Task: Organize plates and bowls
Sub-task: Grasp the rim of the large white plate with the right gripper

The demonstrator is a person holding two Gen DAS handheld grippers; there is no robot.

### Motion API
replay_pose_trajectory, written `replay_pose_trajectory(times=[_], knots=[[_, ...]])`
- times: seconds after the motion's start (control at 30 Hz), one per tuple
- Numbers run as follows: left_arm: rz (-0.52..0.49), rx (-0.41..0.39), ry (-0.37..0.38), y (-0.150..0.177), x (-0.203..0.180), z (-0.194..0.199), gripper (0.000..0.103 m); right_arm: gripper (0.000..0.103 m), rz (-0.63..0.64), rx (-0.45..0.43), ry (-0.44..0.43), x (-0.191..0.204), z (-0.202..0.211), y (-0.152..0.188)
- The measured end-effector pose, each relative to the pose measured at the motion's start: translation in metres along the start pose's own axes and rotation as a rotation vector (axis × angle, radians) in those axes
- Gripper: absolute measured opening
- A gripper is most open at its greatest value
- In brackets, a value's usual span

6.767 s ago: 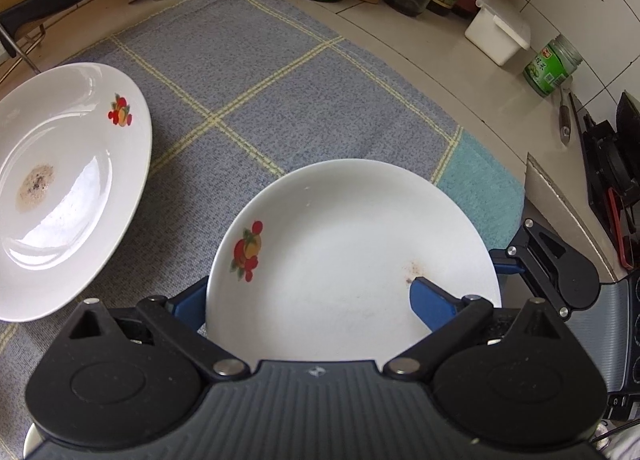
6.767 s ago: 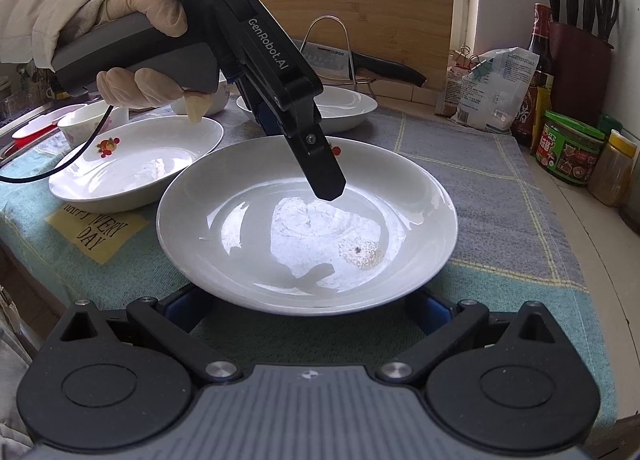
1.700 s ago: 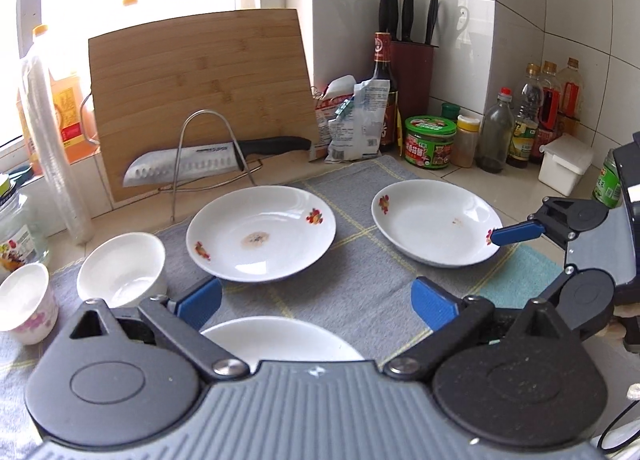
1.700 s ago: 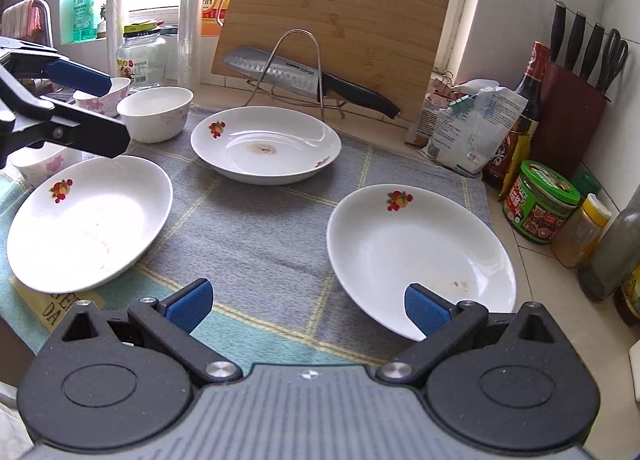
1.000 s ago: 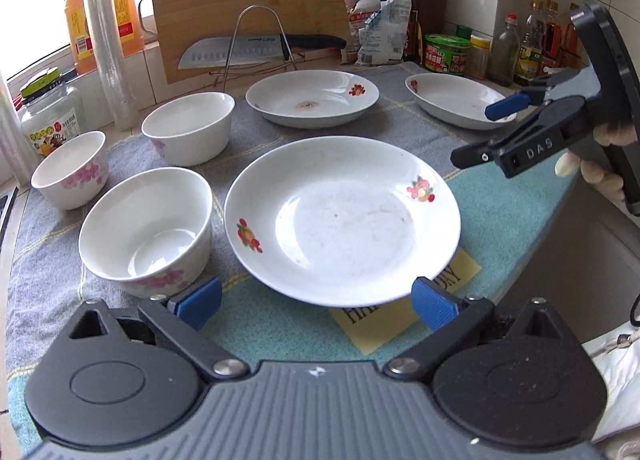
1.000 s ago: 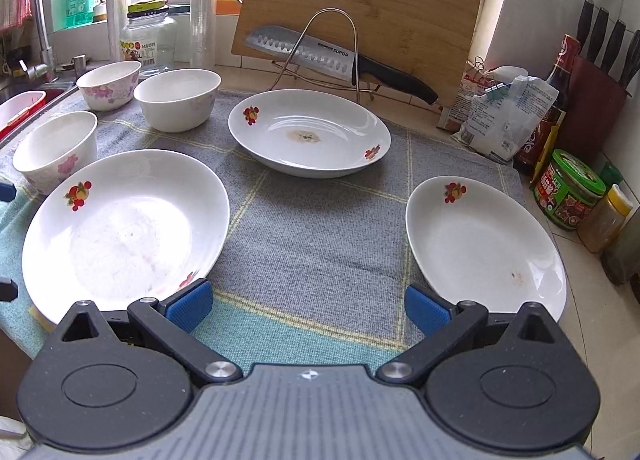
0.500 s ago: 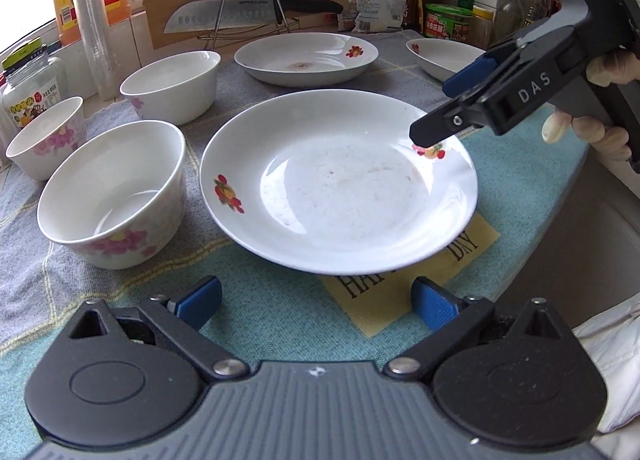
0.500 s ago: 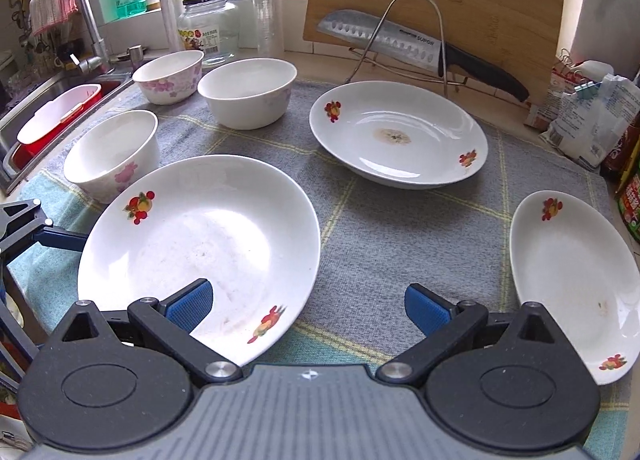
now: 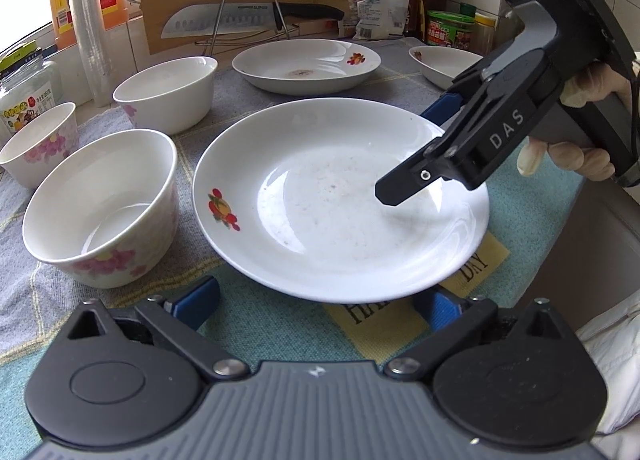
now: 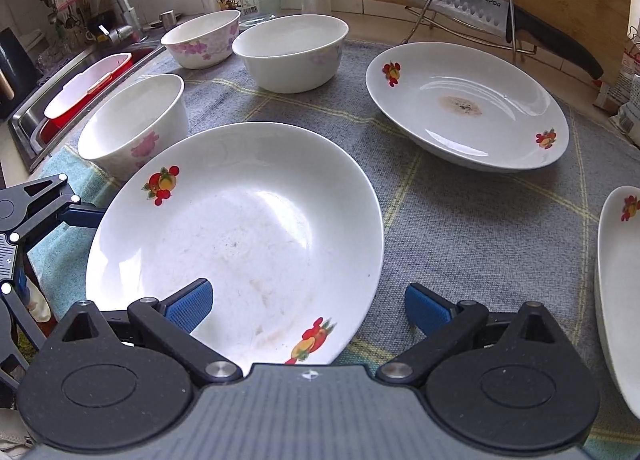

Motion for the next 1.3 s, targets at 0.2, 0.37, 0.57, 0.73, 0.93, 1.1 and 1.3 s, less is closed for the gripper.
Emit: replay_pose_trajectory(times=[0.2, 0.37, 0.57, 0.73, 0.93, 1.1, 1.3], knots=[[-0.012, -0.02, 0.011, 0.001, 0.0, 0.0, 0.103, 0.103, 0.063, 0.034, 0.024, 0.007, -0.005, -0.004], [-0.026, -0.036, 0.024, 0.002, 0.001, 0.0, 0.103, 0.103, 0.069, 0.056, 0.016, 0.006, -0.006, -0.006], [-0.039, -0.054, 0.037, 0.003, 0.002, 0.0, 0.103, 0.103, 0.068, 0.052, -0.016, 0.004, -0.008, -0.011], [-0.047, -0.068, 0.043, 0.005, 0.002, 0.001, 0.103, 0.103, 0.011, 0.037, -0.101, -0.005, -0.008, -0.018], [-0.066, -0.084, 0.054, 0.006, 0.001, 0.001, 0.103, 0.103, -0.006, 0.028, -0.208, -0.009, -0.008, -0.026], [-0.071, -0.091, 0.064, 0.005, 0.003, 0.001, 0.103, 0.103, -0.014, 0.037, -0.272, -0.015, -0.01, -0.032], [-0.09, -0.105, 0.066, 0.006, 0.002, 0.002, 0.103, 0.103, -0.07, 0.058, -0.334, -0.024, -0.016, -0.04]])
Point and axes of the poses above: each gripper's, at about its wrist camera, not at the fingertips, and z roughly against the way its jaws point, x to its left, y to its underside, the point moved 2 cm from there along -z, roughly the way its jaws point, and after that the axes turned 1 degree about z, right-handed, at the moved point
